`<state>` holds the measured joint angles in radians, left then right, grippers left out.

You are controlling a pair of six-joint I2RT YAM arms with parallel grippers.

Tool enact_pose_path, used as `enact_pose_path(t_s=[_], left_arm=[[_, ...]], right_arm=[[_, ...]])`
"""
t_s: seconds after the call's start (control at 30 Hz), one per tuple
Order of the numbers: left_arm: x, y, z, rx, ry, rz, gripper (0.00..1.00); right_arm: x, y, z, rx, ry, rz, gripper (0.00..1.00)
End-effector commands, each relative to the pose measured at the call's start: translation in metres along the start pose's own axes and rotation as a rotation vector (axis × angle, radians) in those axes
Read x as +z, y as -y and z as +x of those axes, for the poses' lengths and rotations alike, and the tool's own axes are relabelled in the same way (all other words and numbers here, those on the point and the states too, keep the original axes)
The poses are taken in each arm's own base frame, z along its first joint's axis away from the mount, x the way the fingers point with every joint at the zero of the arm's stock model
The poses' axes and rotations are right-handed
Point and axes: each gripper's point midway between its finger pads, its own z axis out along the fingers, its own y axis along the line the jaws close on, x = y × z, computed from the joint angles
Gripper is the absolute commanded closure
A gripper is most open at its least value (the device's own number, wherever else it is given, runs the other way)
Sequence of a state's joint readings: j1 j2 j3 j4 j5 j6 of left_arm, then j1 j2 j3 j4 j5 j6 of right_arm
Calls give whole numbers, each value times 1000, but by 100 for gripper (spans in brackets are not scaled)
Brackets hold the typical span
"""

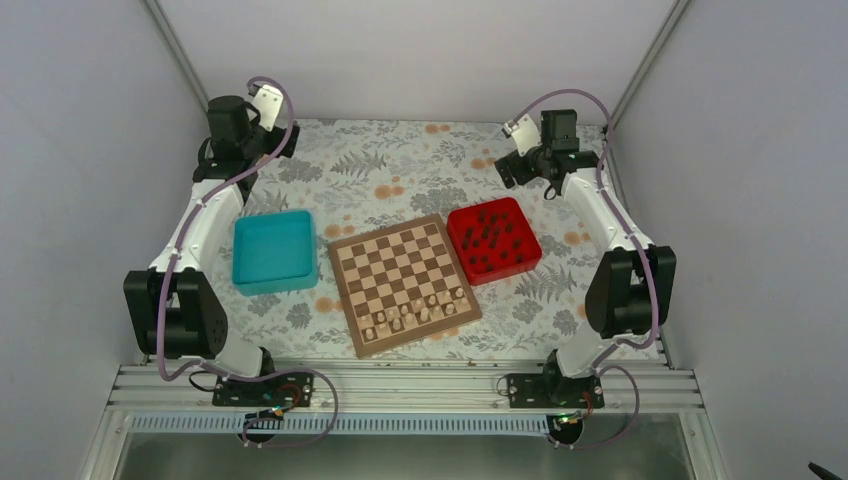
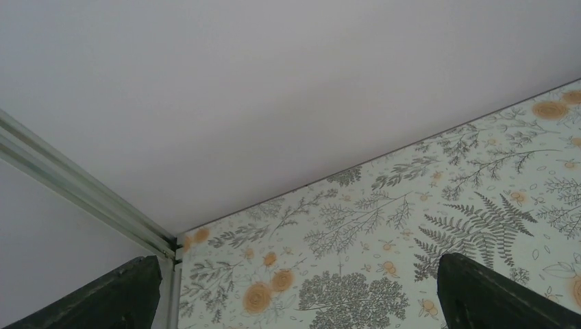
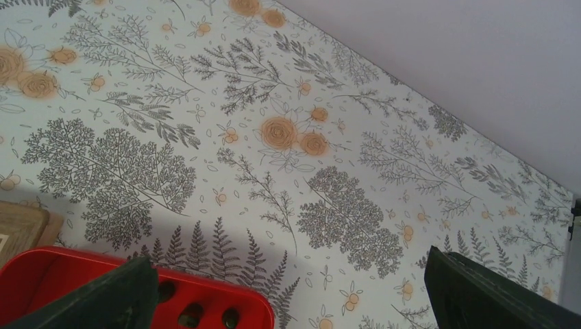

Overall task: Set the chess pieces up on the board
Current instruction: Pick up the chess piece from the storage box.

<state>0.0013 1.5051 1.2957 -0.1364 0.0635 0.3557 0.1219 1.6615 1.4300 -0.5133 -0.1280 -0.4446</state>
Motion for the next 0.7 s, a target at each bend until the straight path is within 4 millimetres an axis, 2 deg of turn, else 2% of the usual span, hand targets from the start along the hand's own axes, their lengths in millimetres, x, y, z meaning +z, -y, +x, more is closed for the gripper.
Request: enact_pose_path(t_s=[0.0, 0.1, 0.17, 0.27, 0.33, 0.43, 0.53, 0.67], left_arm=[[-5, 0, -10, 14, 31, -4, 0], [-5, 3, -7, 63, 20, 5, 0], [-2, 3, 1, 96, 12, -5, 0], [1, 1, 9, 117, -3, -25, 0], [2, 3, 10, 118, -7, -16, 0], [2, 9, 8, 120, 5, 23, 0], [5, 12, 8, 113, 3, 37, 0], [6, 12, 13, 112, -11, 34, 0]], right_arm=[[-10, 5, -2, -11, 10, 9, 0], [-11, 8, 2, -28, -11, 38, 0], [-14, 2, 5, -53, -32, 20, 3], [-21, -21, 11, -106, -76, -31, 13], [-23, -43, 14, -142, -111, -65, 16], [-24, -78, 30, -204, -182, -143, 27], [-18, -92, 49, -214, -244, -175, 35], [-6, -104, 65, -187, -277, -221, 41]])
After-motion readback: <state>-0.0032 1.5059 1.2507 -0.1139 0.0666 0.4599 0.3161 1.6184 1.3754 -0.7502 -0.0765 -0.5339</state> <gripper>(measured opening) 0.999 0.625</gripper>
